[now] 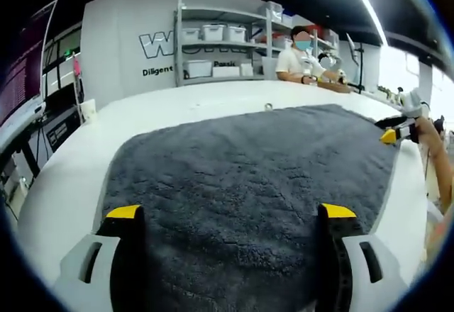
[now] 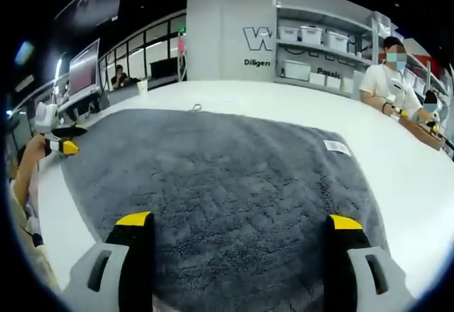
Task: Open the folded towel by lifting each exposed corner and separating the folded layers until the towel lies flat within the target outline without major curled edges
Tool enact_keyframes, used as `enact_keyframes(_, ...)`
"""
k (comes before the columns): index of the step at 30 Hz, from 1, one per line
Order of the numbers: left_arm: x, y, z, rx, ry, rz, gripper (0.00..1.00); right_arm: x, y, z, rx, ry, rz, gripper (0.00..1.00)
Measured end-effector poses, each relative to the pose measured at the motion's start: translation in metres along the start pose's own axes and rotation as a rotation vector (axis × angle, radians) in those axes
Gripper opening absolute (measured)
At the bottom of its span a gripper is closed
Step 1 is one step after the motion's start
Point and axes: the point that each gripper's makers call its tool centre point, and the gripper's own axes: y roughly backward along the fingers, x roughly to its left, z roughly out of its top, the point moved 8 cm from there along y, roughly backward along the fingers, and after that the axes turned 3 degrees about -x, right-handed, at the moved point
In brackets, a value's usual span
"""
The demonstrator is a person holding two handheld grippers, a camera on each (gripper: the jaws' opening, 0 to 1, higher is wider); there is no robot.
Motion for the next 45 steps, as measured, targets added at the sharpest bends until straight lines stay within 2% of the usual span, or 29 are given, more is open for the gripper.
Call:
enact_keyframes(7, -0.004, 0.026, 0.001, -0.049, 0.049, 0.056, 0.99, 0.002, 0.027, -0.012, -0.02, -0.043, -0.075, 0.99)
enact_keyframes(10, -0.006, 0.036, -0.008, -0.045, 0.081, 0.057, 0.98, 0.009, 0.039, -0.019, -0.019, -0.05, -0.093, 0.99)
enact_keyframes(17, -0.009, 0.05, -0.028, -0.017, 0.112, 0.076, 0.95, 0.006, 0.057, -0.032, 0.012, -0.025, -0.128, 0.99)
enact_keyframes(23, -0.012, 0.057, -0.031, -0.03, 0.108, 0.09, 0.94, -0.003, 0.057, -0.041, -0.002, -0.084, -0.149, 0.99)
enact_keyframes(28, -0.014, 0.065, -0.033, -0.041, 0.123, 0.101, 0.93, -0.004, 0.058, -0.041, -0.023, -0.086, -0.153, 0.99)
enact_keyframes(35, -0.02, 0.075, -0.03, -0.063, 0.127, 0.094, 0.93, -0.006, 0.062, -0.037, -0.013, -0.067, -0.161, 0.99)
enact_keyframes(39, -0.023, 0.077, -0.029, -0.064, 0.115, 0.081, 0.93, -0.012, 0.062, -0.038, -0.025, -0.084, -0.172, 0.99)
enact_keyframes(45, -0.02, 0.079, -0.035, -0.041, 0.117, 0.099, 0.93, -0.012, 0.06, -0.043, -0.028, -0.093, -0.174, 0.99)
